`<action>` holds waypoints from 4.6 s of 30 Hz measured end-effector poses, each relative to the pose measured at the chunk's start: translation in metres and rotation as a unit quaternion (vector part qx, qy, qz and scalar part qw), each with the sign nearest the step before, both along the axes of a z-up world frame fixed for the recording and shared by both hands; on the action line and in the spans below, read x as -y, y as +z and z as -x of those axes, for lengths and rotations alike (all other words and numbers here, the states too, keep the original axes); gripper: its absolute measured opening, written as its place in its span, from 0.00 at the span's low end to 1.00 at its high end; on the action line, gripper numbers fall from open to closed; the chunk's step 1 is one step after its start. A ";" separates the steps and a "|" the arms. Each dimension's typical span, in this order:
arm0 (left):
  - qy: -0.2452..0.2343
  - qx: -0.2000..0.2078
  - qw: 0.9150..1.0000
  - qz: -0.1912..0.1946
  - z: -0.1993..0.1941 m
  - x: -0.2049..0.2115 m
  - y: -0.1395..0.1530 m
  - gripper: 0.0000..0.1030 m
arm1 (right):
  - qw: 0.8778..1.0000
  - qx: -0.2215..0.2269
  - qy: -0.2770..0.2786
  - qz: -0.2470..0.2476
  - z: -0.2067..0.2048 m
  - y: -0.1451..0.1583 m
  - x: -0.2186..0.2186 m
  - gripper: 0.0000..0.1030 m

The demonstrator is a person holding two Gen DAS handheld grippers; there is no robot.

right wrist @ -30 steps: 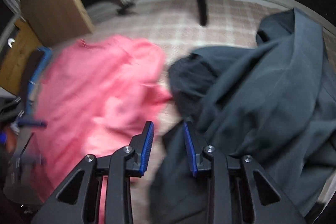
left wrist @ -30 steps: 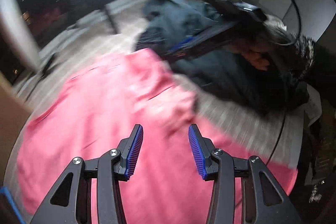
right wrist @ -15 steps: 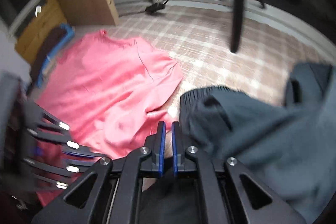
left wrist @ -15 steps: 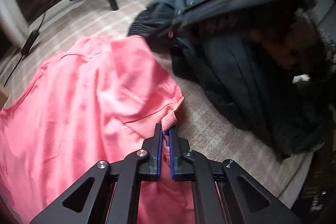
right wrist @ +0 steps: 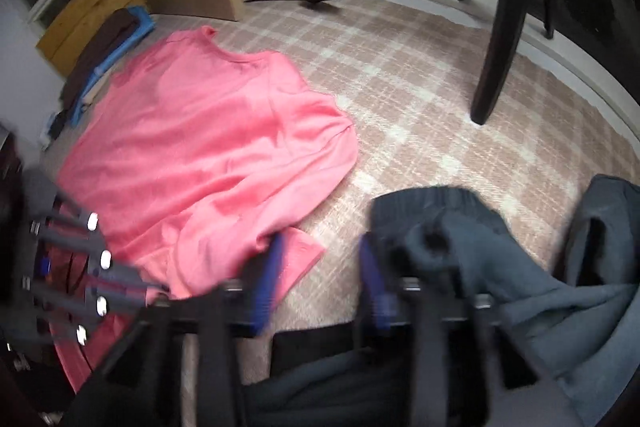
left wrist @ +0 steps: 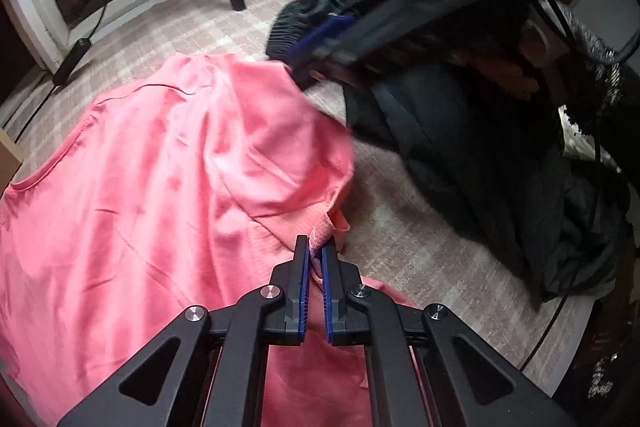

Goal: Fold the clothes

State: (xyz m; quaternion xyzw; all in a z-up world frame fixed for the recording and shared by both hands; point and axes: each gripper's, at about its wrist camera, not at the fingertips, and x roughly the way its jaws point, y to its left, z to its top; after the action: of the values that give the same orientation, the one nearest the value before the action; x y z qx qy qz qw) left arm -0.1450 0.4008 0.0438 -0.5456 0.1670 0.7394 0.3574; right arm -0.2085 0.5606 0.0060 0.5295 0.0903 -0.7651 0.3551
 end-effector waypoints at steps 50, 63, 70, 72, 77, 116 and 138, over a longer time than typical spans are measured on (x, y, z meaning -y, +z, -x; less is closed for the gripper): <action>0.035 0.044 0.995 -0.080 -0.014 0.092 0.044 0.18 | 0.999 -0.017 -0.043 0.013 -0.036 0.025 0.016 0.17; 0.156 0.044 0.987 0.007 -0.136 0.254 0.049 0.19 | 0.986 0.014 -0.154 0.063 -0.147 0.062 -0.022 0.21; 0.221 0.071 0.972 0.034 -0.236 0.356 0.044 0.24 | 0.967 0.068 -0.228 0.089 -0.320 0.051 -0.009 0.25; 0.238 0.073 0.968 0.040 -0.262 0.385 0.042 0.34 | 0.961 0.072 -0.252 0.091 -0.360 0.053 -0.007 0.25; 0.254 0.077 0.963 0.046 -0.302 0.428 0.022 0.36 | 0.953 0.067 -0.289 0.054 -0.424 0.042 0.014 0.35; 0.235 -0.001 0.970 0.059 -0.317 0.433 -0.016 0.37 | 0.952 -0.004 -0.292 -0.093 -0.440 -0.006 0.068 0.35; 0.244 0.027 0.968 0.058 -0.313 0.448 -0.011 0.05 | 0.943 0.042 -0.328 -0.026 -0.468 0.003 0.020 0.02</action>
State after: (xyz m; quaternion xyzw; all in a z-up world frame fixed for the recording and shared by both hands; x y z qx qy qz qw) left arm 0.1683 -0.0468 0.0328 -0.6091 0.0615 0.7785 0.1384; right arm 0.2591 0.5404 0.0095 0.5709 -0.0831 -0.8135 0.0740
